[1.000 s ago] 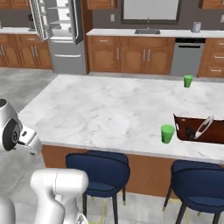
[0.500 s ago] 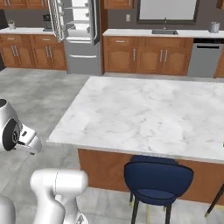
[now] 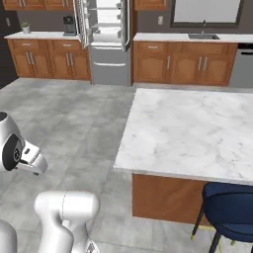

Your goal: Gather the lime and eggplant from the fridge and place them on a tray on the dining counter. Then gather the steak and fish from the fridge and place them on the other tray.

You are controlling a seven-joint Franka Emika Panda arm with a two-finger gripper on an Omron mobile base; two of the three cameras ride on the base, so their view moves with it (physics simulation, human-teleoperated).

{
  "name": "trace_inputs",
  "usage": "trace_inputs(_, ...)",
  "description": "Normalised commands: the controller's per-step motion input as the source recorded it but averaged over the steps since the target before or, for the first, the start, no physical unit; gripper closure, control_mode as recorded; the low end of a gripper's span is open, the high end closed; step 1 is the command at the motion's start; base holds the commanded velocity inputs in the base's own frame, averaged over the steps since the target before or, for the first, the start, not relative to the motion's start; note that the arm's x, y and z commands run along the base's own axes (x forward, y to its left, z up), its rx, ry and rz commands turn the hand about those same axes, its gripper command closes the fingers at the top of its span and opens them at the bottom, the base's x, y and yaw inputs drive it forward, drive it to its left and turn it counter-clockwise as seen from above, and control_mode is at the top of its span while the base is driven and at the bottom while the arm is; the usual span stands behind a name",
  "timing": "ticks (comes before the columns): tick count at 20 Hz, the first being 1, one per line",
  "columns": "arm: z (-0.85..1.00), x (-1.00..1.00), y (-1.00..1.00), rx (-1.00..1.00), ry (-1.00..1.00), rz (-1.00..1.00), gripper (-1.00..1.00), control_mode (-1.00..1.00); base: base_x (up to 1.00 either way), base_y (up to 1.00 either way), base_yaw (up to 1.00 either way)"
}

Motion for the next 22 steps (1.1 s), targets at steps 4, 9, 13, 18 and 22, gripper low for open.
trace_inputs(4, 0.0, 0.0, 0.0, 0.0, 0.0, 0.0, -1.0, 1.0, 0.57, 1.0, -0.1)
trace_inputs(9, 0.0, 0.0, 0.0, 0.0, 0.0, 0.0, -1.0, 1.0, 0.94, 0.97, -0.09)
trace_inputs(13, 0.0, 0.0, 0.0, 0.0, 0.0, 0.0, -1.0, 1.0, 1.0, 0.87, -0.06)
trace_inputs(18, 0.0, 0.0, 0.0, 0.0, 0.0, 0.0, -1.0, 1.0, 1.0, 0.34, -0.01)
trace_inputs(22, 0.0, 0.0, 0.0, 0.0, 0.0, 0.0, -1.0, 1.0, 1.0, 0.01, 0.01)
